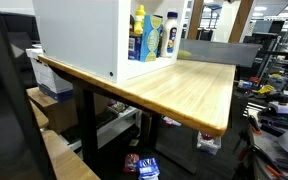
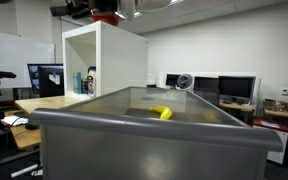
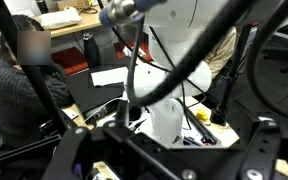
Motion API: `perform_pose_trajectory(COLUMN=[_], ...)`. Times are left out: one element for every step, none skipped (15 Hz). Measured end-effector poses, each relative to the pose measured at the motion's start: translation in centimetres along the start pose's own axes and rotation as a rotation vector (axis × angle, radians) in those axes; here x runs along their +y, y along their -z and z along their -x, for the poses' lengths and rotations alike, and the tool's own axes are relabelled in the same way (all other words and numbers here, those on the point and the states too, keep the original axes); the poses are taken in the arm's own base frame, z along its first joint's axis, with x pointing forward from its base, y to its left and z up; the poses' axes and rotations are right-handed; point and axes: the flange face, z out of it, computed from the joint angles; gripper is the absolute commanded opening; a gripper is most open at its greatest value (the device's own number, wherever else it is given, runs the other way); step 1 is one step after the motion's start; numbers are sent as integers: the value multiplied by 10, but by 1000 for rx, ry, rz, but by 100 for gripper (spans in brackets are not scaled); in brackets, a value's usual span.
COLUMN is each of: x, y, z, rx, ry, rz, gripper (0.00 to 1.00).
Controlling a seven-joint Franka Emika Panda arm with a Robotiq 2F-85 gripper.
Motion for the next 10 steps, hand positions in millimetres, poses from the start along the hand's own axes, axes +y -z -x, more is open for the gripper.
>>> perform_pose_trajectory(x=[-1, -2, -2, -2, -1, 0, 1, 1, 2, 3], y=[-5, -10, -15, -21, -27, -33, -38, -44, -50, -65], z=[-3, -7, -11, -16, -22, -27, -31, -36, -40, -48], rx=[-9, -16, -21, -22, -16, -10, 1, 15, 28, 47], ry=[9, 16, 25, 31, 35, 38, 42, 45, 51, 66], rz=[4, 9, 12, 15, 19, 20, 22, 25, 27, 26], gripper=[100, 100, 100, 100, 100, 100, 100, 100, 100, 100])
